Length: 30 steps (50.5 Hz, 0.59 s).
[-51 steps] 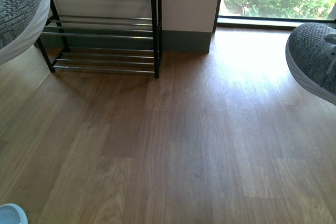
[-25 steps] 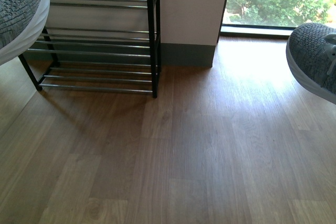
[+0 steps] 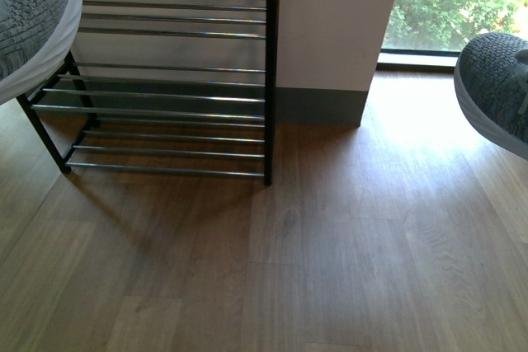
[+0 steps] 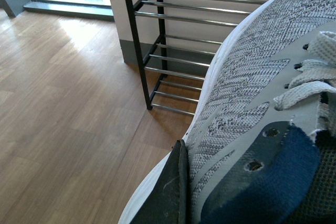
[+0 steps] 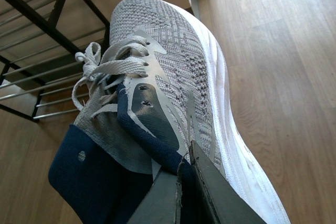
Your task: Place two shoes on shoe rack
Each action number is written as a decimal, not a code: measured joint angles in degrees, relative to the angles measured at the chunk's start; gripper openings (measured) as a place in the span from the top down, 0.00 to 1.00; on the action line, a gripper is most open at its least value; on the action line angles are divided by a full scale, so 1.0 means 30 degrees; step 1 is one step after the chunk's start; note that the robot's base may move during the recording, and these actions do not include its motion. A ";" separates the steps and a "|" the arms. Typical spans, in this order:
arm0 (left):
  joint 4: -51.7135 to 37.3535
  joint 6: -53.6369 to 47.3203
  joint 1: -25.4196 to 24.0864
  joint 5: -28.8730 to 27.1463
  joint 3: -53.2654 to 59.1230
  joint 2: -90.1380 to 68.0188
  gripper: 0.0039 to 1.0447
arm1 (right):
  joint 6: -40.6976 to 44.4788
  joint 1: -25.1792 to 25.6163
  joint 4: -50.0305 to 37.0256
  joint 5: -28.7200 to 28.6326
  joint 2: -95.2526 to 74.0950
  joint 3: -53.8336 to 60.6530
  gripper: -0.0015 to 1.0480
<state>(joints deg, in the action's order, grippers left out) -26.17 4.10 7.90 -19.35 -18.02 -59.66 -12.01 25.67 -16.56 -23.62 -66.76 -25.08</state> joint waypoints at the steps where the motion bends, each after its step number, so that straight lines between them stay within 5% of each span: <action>1: 0.0000 0.0007 0.0000 -0.0007 0.0000 0.0000 0.99 | 0.0000 0.0000 0.0000 0.0000 0.0000 0.0000 0.99; 30: 0.0007 0.0007 -0.0087 -0.0248 0.0022 0.0015 0.99 | 0.0007 -0.0160 -0.0015 -0.0364 0.0000 0.0007 0.99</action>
<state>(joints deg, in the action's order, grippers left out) -26.15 4.12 7.64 -20.10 -17.96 -59.61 -11.99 25.19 -16.60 -24.71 -66.76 -25.06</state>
